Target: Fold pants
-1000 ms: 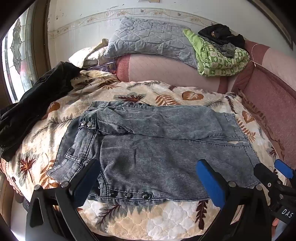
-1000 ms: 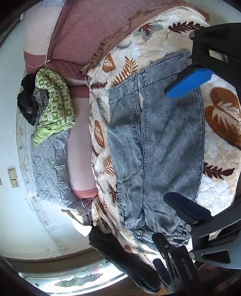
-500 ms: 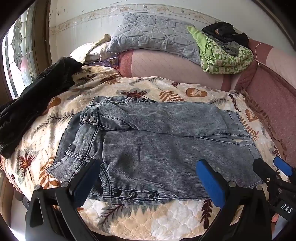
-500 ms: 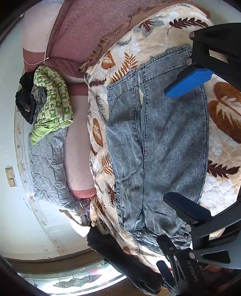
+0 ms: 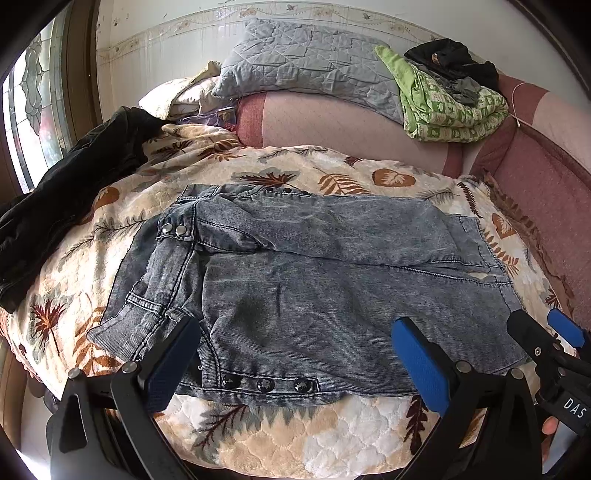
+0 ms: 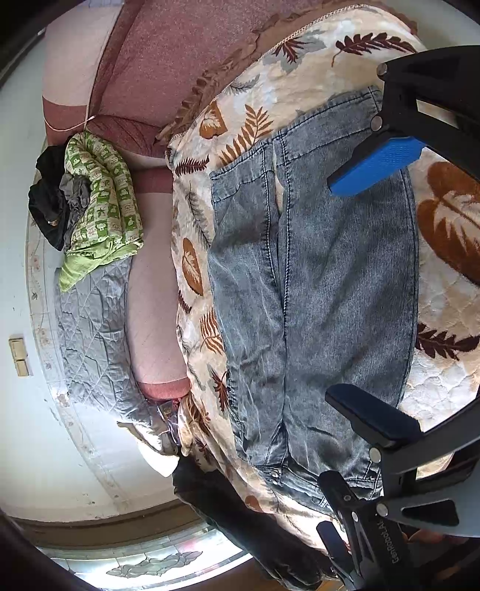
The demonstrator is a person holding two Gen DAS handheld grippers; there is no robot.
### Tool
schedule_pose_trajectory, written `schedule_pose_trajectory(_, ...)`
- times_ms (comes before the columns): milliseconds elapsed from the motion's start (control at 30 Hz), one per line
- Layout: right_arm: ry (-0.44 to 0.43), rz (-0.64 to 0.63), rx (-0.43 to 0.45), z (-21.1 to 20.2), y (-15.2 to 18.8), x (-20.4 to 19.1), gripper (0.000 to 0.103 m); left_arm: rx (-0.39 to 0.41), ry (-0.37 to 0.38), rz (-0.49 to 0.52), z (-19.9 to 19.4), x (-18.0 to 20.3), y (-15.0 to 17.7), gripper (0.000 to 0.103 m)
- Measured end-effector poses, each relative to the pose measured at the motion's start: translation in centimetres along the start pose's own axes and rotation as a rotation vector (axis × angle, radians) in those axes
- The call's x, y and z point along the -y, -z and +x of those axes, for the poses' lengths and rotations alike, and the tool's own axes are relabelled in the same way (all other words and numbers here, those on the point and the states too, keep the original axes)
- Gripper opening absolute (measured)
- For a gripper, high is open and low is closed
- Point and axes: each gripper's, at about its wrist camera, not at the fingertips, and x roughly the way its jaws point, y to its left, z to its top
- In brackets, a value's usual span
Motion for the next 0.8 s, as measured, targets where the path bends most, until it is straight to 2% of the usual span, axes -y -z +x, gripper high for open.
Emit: schedule_pose_trajectory(800,0.012,-0.010,0.007,-0.16,-0.08,-0.47,0.103,-0.002,-0.005,-0.005,-0.27,-0.10,-0.14,0.103)
